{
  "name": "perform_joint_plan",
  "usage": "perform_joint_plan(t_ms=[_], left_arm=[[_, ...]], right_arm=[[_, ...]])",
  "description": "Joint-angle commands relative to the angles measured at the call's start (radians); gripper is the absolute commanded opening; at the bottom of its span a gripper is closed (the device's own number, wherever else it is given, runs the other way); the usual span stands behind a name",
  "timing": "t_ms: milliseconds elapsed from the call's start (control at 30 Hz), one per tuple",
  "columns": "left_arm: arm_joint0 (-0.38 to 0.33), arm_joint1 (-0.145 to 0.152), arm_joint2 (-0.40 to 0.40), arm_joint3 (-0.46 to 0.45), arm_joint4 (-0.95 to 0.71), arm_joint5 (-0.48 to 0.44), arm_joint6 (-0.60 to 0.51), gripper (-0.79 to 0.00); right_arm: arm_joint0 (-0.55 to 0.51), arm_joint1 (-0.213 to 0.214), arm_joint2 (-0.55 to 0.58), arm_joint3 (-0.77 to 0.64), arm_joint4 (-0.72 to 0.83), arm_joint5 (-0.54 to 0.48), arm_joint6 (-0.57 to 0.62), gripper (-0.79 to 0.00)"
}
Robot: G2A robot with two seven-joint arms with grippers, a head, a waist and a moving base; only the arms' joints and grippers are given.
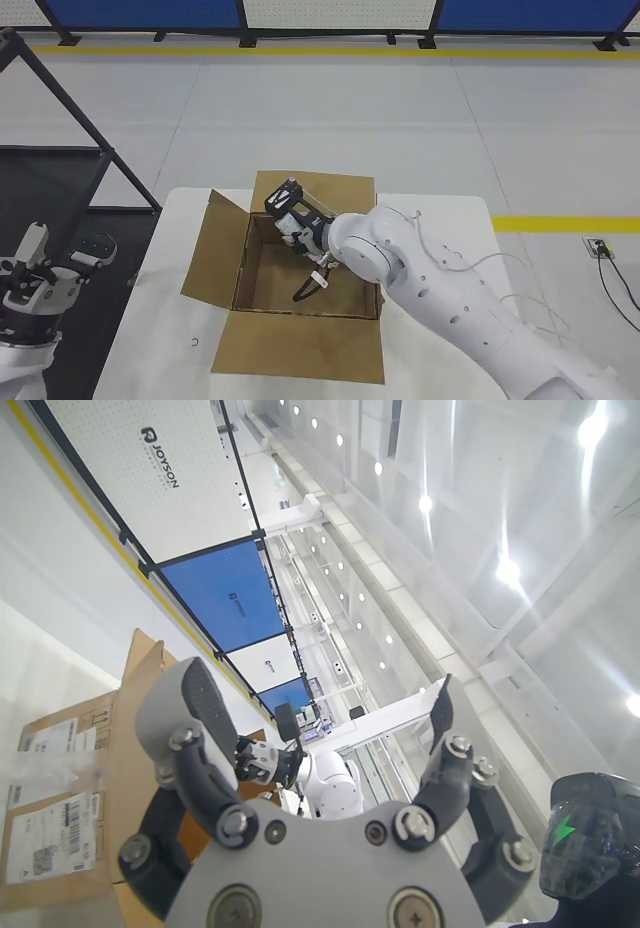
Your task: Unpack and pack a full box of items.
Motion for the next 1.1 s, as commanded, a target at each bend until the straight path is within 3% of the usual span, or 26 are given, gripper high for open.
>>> perform_joint_plan(t_ms=[0, 133, 267, 600, 867, 1067], left_arm=[[0.0, 0.0, 0.0, 0.0, 0.0, 0.0, 0.0, 0.0], [0.0, 0.0, 0.0, 0.0, 0.0, 0.0, 0.0, 0.0], [0.0, 0.0, 0.0, 0.0, 0.0, 0.0, 0.0, 0.0], [0.0, 0.0, 0.0, 0.0, 0.0, 0.0, 0.0, 0.0], [0.0, 0.0, 0.0, 0.0, 0.0, 0.0, 0.0, 0.0], [0.0, 0.0, 0.0, 0.0, 0.0, 0.0, 0.0, 0.0]], right_arm=[[0.0, 0.0, 0.0, 0.0, 0.0, 0.0, 0.0, -0.785], [-0.028, 0.0, 0.001, -0.007, -0.018, -0.004, -0.026, -0.785], [-0.009, -0.031, -0.06, 0.059, -0.04, -0.006, 0.01, -0.785], [0.079, -0.184, -0.242, 0.39, -0.066, -0.102, -0.04, -0.785], [0.117, -0.298, -0.28, 0.664, -0.027, -0.171, -0.099, -0.785], [0.139, -0.346, -0.278, 0.737, -0.028, -0.211, -0.154, -0.785]])
